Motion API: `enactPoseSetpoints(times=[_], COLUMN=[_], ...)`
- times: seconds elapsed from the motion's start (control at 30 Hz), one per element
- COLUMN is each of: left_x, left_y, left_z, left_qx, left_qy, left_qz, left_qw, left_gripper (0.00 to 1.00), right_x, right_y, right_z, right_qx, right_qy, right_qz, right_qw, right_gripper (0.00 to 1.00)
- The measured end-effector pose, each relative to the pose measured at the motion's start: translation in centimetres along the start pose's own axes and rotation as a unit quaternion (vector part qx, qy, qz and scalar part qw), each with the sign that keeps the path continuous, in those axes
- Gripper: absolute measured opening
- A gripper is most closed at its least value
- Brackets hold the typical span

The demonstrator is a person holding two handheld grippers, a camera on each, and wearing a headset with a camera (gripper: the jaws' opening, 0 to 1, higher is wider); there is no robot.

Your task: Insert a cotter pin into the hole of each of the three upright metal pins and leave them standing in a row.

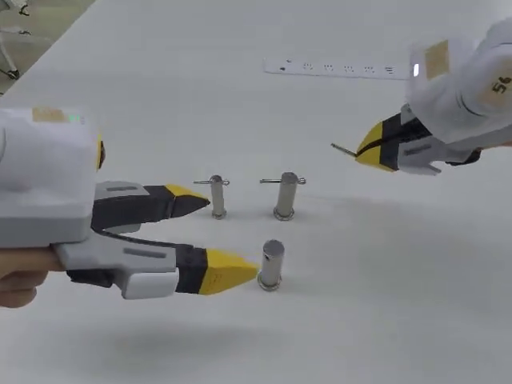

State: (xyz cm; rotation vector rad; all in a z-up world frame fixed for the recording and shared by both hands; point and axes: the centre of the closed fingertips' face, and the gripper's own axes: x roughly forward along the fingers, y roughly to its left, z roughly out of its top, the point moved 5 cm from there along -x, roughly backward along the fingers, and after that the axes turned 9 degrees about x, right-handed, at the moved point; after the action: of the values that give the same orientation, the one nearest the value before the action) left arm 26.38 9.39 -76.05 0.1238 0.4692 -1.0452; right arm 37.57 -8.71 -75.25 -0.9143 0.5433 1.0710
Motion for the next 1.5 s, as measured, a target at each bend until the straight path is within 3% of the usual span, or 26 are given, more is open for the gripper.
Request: enactPoseSetpoints(times=[0.1,0.3,0.43,0.57,0.77,0.9,1.03,1.17,1.3,1.5], left_x=[0.4,1.3,1.8,2.6,3.9,4.9,5.8,6.7,7.3,7.8], left_y=[0.0,0.1,0.2,0.1,-0.5,-1.3,-1.4,-1.3,-1.1,-1.4], left_z=[1.0,2.1,3.0,3.2,3.8,4.1,4.4,4.7,4.9,5.1], left_qx=[0.012,0.005,-0.024,-0.024,-0.054,-0.055,-0.058,-0.081,-0.131,-0.137], left_qy=[-0.017,-0.020,-0.036,-0.026,-0.023,-0.015,-0.014,-0.018,-0.016,-0.021], left_qz=[0.001,-0.005,-0.013,-0.018,-0.035,-0.050,-0.048,-0.040,-0.029,-0.037], left_qw=[0.9998,0.9998,0.9990,0.9992,0.9977,0.9971,0.9971,0.9957,0.9908,0.9896], left_gripper=[0.59,0.54,0.42,0.42,0.40,0.36,0.34,0.32,0.31,0.25], right_x=[-0.8,-2.0,-2.7,-3.2,-3.4,-3.6,-3.5,-3.6,-3.7,-3.7], right_y=[0.7,2.1,2.9,3.6,5.2,6.2,6.7,6.9,7.0,7.2], right_z=[0.5,1.7,2.0,2.2,2.4,2.6,2.4,2.1,1.7,1.3], right_qx=[-0.004,-0.001,-0.006,-0.030,-0.036,-0.039,-0.037,-0.030,-0.026,-0.020], right_qy=[-0.009,-0.032,-0.041,-0.045,-0.057,-0.059,-0.061,-0.063,-0.063,-0.065], right_qz=[-0.012,-0.028,-0.036,-0.060,-0.078,-0.079,-0.077,-0.081,-0.084,-0.090], right_qw=[0.9999,0.9991,0.9985,0.9967,0.9946,0.9944,0.9945,0.9943,0.9941,0.9936], right_gripper=[0.02,0.02,0.02,0.02,0.02,0.02,0.02,0.02,0.02,0.02])
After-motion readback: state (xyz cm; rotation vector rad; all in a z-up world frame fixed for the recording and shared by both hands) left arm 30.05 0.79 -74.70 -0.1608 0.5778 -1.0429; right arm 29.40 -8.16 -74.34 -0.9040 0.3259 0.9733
